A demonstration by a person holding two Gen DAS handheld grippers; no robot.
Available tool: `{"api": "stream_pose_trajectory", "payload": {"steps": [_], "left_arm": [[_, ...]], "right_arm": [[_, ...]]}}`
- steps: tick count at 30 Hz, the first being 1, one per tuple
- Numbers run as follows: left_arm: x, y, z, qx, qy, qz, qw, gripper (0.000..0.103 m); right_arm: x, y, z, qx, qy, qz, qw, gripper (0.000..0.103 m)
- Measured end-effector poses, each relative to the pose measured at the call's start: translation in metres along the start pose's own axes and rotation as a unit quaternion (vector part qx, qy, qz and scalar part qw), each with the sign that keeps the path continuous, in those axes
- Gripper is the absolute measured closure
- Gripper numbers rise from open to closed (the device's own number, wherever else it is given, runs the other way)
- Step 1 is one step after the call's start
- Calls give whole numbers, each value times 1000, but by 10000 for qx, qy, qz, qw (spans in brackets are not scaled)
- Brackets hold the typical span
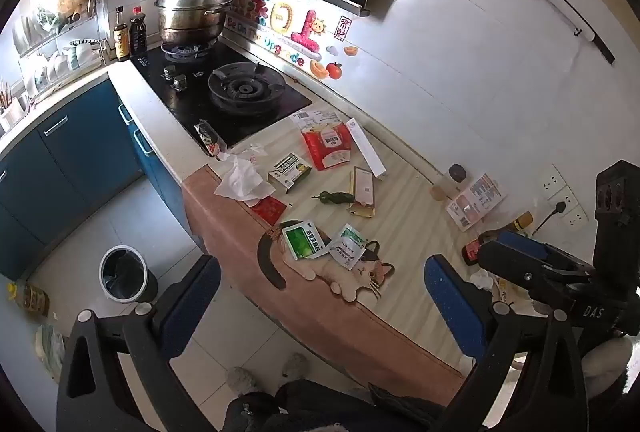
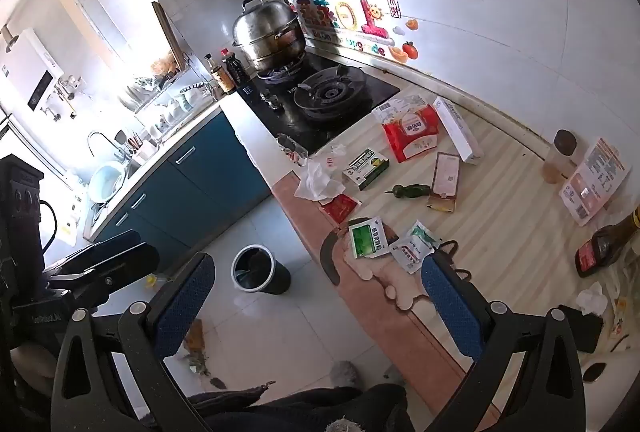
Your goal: Collect trash
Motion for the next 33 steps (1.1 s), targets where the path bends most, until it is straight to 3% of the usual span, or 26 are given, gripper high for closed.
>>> {"api": "stream_pose_trajectory", "payload": {"steps": [33], "left_arm": [[4, -11, -10, -169, 121, -58, 9998, 0]], "right_arm": [[2, -7, -5, 28, 54, -62, 10000, 0]]}}
Point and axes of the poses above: each gripper's, at about its wrist camera, not at the fingertips, and z roughly against the way its jaws point, y to its left, x to its top, the point moved 4 cm from there along -z, roughly the way its jaws point, and after that the axes turned 15 degrees about -z, right-handed, at the moved point
